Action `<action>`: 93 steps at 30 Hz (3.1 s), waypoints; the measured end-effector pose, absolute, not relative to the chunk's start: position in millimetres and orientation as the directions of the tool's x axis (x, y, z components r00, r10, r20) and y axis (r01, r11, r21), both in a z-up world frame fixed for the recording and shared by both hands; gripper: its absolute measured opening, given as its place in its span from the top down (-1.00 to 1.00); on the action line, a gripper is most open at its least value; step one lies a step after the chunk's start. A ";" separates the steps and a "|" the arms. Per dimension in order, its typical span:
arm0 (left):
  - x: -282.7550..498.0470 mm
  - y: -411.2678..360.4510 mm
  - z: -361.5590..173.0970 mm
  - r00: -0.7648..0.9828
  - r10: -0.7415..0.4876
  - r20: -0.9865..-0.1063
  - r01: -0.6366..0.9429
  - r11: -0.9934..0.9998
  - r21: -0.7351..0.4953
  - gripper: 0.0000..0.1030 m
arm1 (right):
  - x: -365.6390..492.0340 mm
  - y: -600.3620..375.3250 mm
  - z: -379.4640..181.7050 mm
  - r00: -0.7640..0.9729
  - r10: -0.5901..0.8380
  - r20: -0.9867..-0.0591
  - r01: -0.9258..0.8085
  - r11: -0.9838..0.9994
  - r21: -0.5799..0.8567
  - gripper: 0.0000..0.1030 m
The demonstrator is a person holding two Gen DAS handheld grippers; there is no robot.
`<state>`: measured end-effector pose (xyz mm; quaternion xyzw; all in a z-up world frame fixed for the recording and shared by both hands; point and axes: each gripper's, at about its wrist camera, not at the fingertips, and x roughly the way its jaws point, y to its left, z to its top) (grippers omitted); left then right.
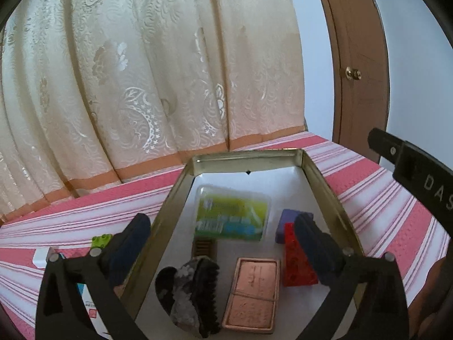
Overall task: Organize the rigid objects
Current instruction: 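Lower the clear box into the tray and open the left tool, then withdraw both open tools away from the tray, then grasp the white card box with the right tool while the left tool approaches the teal brick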
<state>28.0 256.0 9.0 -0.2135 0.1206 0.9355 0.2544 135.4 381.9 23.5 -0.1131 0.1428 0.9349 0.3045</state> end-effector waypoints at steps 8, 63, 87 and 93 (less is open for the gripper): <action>22.0 237.4 13.5 -0.787 0.416 -0.454 -0.495 -0.866 0.065 -0.99 | 133.1 379.5 21.5 -0.779 0.550 -0.303 -0.614 -0.767 0.188 -0.26; 2.5 109.7 3.7 -0.861 0.227 -0.454 -0.274 -0.961 0.040 -0.99 | 131.5 302.3 12.2 -0.817 0.528 -0.231 -0.564 -0.815 0.131 -0.67; -33.6 -5.8 -1.8 -0.858 0.082 -0.506 -0.086 -0.996 -0.016 -0.99 | 102.8 189.0 3.9 -0.901 0.299 -0.314 -0.336 -0.939 0.070 -0.67; -44.8 -36.1 -4.7 -0.853 0.029 -0.520 -0.022 -1.000 -0.020 -0.99 | 79.6 156.9 -5.5 -0.897 0.131 -0.422 -0.195 -0.975 0.111 -0.61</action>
